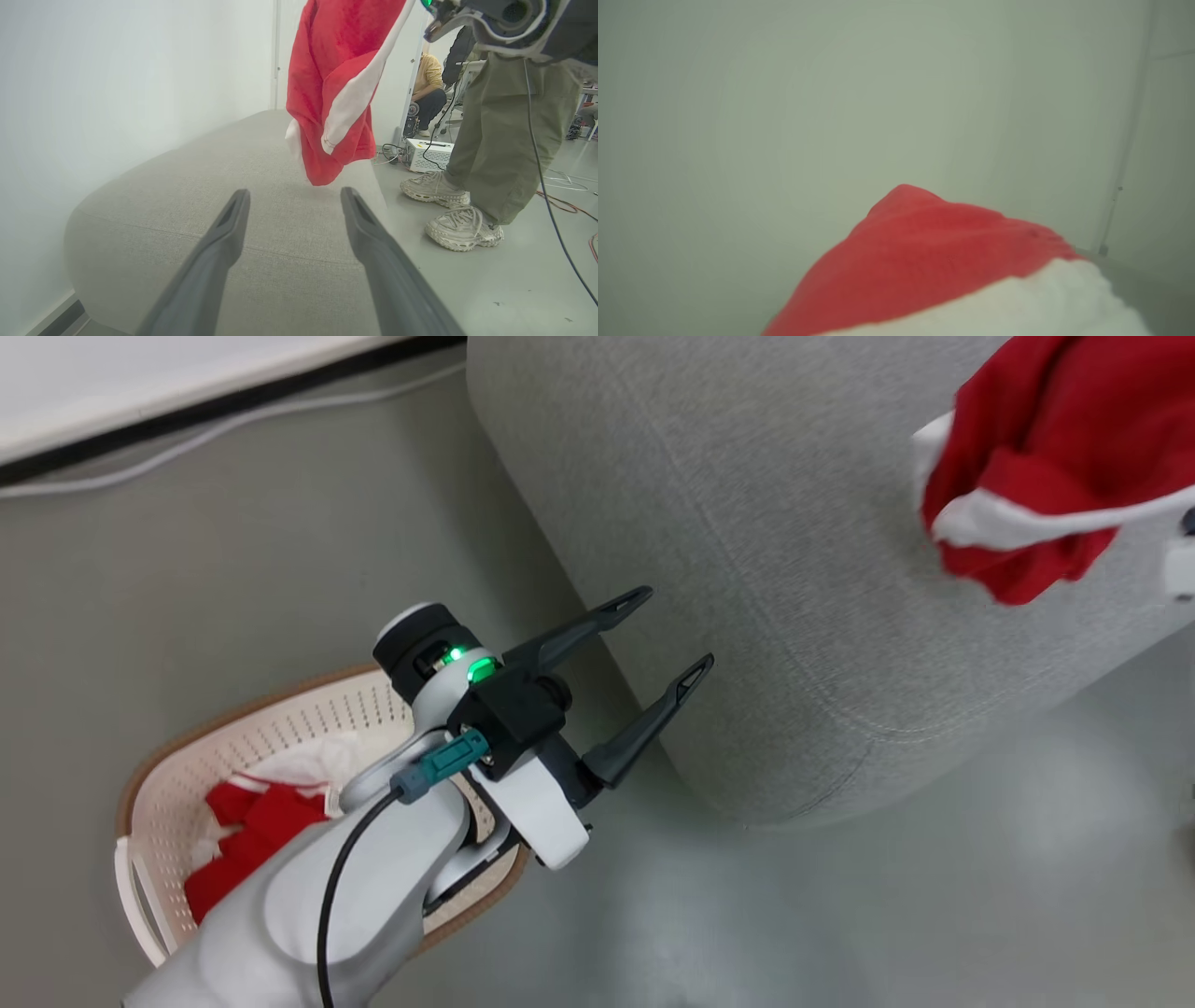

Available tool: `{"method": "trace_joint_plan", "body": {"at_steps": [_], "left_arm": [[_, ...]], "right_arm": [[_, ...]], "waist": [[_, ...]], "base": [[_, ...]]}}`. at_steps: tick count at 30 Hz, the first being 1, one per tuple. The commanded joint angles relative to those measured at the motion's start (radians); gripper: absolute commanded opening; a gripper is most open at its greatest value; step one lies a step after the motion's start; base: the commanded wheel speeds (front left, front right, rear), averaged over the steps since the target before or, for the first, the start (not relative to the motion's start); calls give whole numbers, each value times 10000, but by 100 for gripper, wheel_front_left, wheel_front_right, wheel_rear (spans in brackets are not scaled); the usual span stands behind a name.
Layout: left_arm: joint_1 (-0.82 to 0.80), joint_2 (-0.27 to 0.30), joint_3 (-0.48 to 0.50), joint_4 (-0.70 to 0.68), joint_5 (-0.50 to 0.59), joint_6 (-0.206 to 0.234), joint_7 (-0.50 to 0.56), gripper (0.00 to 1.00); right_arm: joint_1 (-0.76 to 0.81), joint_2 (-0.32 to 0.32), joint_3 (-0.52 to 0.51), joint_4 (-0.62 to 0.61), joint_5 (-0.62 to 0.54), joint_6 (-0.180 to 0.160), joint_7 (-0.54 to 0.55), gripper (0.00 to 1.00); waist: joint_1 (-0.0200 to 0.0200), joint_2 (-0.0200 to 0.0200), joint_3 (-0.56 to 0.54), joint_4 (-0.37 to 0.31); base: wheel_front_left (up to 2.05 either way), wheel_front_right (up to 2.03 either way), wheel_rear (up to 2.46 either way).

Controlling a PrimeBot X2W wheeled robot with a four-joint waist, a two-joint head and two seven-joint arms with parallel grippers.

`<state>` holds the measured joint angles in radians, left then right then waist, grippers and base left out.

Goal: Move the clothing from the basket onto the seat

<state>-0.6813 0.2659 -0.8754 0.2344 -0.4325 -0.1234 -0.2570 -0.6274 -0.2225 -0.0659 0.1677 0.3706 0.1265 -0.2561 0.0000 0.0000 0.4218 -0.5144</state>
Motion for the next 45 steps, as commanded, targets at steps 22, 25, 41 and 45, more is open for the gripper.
{"method": "trace_joint_plan", "body": {"at_steps": [22,25,41,45], "left_arm": [[-2305,240,-842,-860,38,-73,-47,100],[-2313,229,-854,-857,-7,-73,-47,100],[-1945,223,-427,-705,16,-73,-47,100],[-1840,107,-368,-657,-35,-73,-47,100]], "right_arm": [[-5134,-2481,-3606,3622,-2112,42,-57,0],[-5581,-2756,-4158,4162,-2538,42,-57,0],[-6365,-2165,-4609,7342,-2282,42,414,0],[-5750,-2085,-4103,8204,-1841,42,366,1]], "waist": [[0,0,3087,1419],[0,0,3274,1660],[0,0,3691,2318],[0,0,3475,2471]], "base": [[0,0,0],[0,0,0],[0,0,0],[0,0,0]]}}
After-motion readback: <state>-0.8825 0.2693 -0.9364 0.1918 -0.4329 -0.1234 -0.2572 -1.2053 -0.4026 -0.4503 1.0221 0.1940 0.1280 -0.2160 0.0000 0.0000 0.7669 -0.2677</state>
